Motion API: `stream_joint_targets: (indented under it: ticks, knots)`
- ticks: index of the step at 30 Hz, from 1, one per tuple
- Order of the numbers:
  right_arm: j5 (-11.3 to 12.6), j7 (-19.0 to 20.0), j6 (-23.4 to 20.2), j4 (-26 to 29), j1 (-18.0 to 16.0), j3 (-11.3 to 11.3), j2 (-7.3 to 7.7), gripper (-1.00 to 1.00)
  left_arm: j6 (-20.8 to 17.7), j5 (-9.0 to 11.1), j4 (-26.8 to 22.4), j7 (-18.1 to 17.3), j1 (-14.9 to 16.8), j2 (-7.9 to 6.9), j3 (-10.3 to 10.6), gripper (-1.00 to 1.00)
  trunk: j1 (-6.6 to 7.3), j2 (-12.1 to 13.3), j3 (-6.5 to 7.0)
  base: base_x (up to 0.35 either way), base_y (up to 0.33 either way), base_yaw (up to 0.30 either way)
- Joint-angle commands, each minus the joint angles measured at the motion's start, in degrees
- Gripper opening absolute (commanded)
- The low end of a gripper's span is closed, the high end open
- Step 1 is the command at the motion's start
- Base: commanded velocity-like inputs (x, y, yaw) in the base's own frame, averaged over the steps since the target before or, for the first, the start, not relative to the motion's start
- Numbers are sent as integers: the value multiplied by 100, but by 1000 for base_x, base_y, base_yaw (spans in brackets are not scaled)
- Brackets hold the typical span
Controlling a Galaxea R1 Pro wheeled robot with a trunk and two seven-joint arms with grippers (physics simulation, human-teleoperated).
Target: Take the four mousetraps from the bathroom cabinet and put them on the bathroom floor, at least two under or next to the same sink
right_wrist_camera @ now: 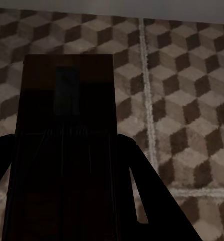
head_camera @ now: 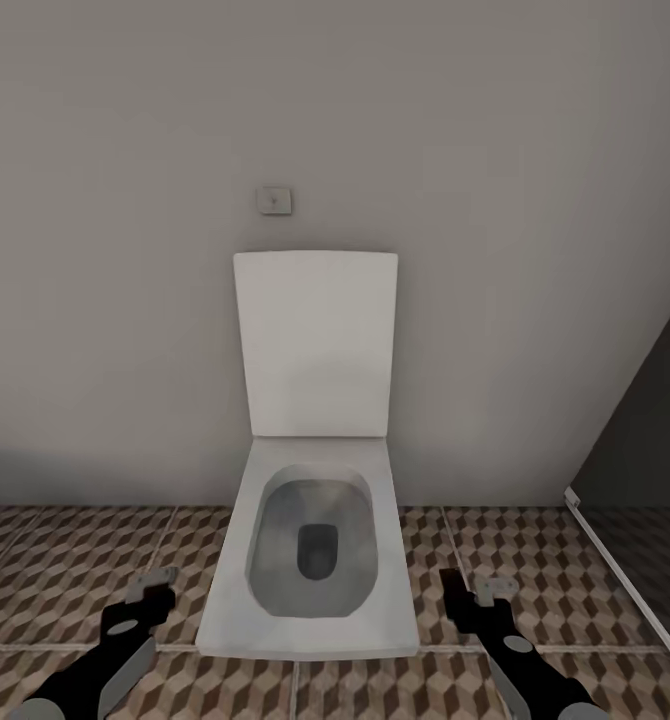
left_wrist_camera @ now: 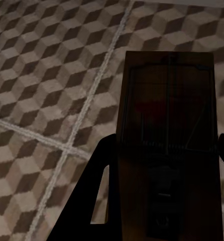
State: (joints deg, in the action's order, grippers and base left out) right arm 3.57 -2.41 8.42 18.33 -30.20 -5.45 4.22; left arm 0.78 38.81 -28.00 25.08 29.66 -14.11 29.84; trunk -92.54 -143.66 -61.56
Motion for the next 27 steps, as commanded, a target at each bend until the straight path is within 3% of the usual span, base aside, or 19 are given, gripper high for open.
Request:
stream_joint_targets:
  ticks: [1,21,27]
  knots:
    - [56,-15,19,-4,-4,-48,4,-100,5,44,-12,45,4,-12,49,-100,-1,-4,-28,0,0,0]
    - [55,-22,31,25,-4,-41,15,-100,63,46,-26,49,20,-8,42,-100,-53,-31,-471,0,0,0]
    - [50,-22,36,259,-4,-36,14,-100,242,47,-156,42,65,4,43,-100,-68,-39,-604,0,0,0]
